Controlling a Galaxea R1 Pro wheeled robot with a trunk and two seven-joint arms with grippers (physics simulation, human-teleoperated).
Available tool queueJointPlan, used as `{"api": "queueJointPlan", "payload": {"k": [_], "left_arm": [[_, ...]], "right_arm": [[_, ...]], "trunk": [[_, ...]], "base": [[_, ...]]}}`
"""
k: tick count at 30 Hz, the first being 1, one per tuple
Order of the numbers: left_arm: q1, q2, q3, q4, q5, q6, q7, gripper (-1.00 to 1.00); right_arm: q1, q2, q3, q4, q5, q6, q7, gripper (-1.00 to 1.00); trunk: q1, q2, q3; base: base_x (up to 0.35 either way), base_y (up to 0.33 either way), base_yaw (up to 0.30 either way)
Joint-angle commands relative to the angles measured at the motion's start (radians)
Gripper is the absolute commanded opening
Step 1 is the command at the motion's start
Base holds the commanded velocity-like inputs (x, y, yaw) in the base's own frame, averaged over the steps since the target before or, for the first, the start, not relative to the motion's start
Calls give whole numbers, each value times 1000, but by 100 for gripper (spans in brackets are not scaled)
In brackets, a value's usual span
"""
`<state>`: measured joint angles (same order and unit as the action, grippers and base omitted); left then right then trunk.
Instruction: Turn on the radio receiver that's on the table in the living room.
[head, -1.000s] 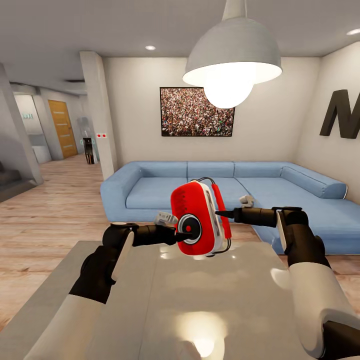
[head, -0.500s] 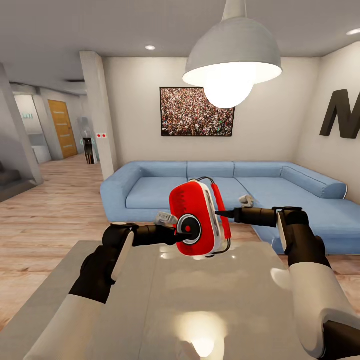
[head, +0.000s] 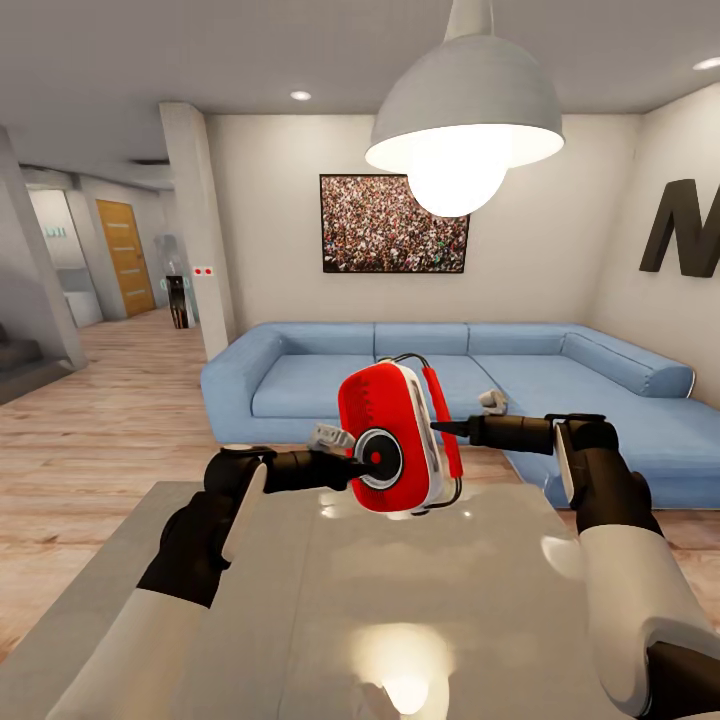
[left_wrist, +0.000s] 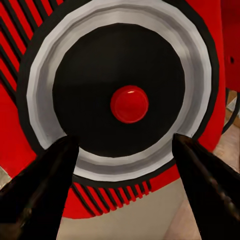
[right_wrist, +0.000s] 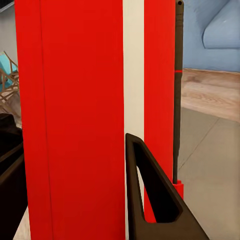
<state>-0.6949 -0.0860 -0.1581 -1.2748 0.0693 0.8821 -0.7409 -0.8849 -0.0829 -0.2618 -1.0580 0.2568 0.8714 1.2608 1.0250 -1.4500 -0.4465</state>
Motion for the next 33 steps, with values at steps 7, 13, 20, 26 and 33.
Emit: {"api": "queueJointPlan", "payload": {"k": [7, 13, 20, 26, 33], "left_arm": [[0, 0, 0, 0, 0, 0, 0, -100], [0, 0, 0, -1, 0, 0, 0, -100], [0, 0, 0, -5, 1, 0, 0, -100], [0, -1, -1, -8, 1, 0, 0, -100], [0, -3, -1, -9, 1, 0, 0, -100]], "right_arm": [[0, 0, 0, 0, -5, 3, 0, -100], [0, 0, 0, 0, -5, 3, 0, -100], [0, 0, 0, 0, -5, 3, 0, -100], [0, 0, 0, 0, -5, 3, 10, -100], [0, 0, 0, 0, -6, 3, 20, -100]], "trunk": [[0, 0, 0], [0, 0, 0], [0, 0, 0], [0, 0, 0], [0, 0, 0]], "base": [[0, 0, 0], [0, 0, 0], [0, 0, 0], [0, 0, 0], [0, 0, 0]]}}
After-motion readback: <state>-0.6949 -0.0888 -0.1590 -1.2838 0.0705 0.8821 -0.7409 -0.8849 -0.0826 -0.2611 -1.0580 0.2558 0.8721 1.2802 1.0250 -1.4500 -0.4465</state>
